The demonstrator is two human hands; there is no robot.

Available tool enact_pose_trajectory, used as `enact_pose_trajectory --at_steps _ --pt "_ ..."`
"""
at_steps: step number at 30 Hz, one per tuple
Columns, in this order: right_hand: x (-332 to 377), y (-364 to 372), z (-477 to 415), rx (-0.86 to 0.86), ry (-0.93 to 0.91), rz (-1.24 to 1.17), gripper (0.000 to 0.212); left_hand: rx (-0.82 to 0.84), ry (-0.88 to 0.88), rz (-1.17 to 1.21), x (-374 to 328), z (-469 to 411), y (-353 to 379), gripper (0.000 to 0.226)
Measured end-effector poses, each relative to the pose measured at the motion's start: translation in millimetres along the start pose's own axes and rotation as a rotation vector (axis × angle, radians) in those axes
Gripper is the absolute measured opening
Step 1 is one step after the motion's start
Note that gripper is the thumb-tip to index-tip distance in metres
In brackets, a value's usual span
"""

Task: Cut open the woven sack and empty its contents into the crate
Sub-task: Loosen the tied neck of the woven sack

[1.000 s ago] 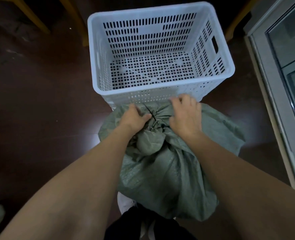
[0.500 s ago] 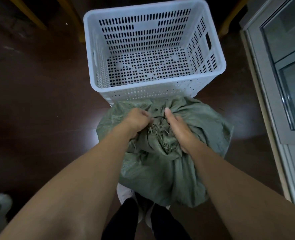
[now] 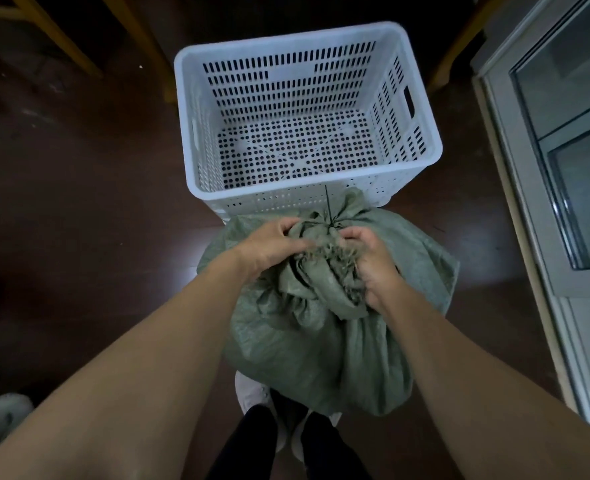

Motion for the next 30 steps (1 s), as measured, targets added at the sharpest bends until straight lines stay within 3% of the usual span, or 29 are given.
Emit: enact_pose_trajectory --at_steps 3,8,13,19,22,25,30 --pt "-2 8 6 0.041 -0.026 -0.123 0.025 0.074 -0.053 -0.161 -6 8 1 0.067" --pt "2 19 15 0.07 -0.066 -0.069 0.038 -0.01 -0.014 -0.041 -25 18 6 0.025" --pt "5 27 19 0.115 -0.092 -0.027 0.043 -0.273 -0.015 -0.381 -17 3 -3 0.025" --pt "-2 29 19 0.132 -0.055 -0.06 0.037 -0.422 0.118 -0.58 -25 1 1 0.012" --pt "-8 19 19 0.05 -0.008 -0.201 0.025 -0.446 0.131 -0.46 -23 2 7 0.012" --pt "-12 14 18 -0.019 0.018 -0.123 0.024 -0.439 0.103 -0.299 -13 4 13 0.01" --pt "-13 16 11 0.004 0.029 -0.035 0.048 -0.346 0.115 -0.235 -6 2 21 0.007"
Point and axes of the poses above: each hand's wrist, its own z-axis away from the middle knuckle, its own y-axis out of the palm, x = y × z, the point moved 4 cm from there along -z, towards the middle knuckle, and after that the axes turned 10 degrees about x, right-handed, at the moved point
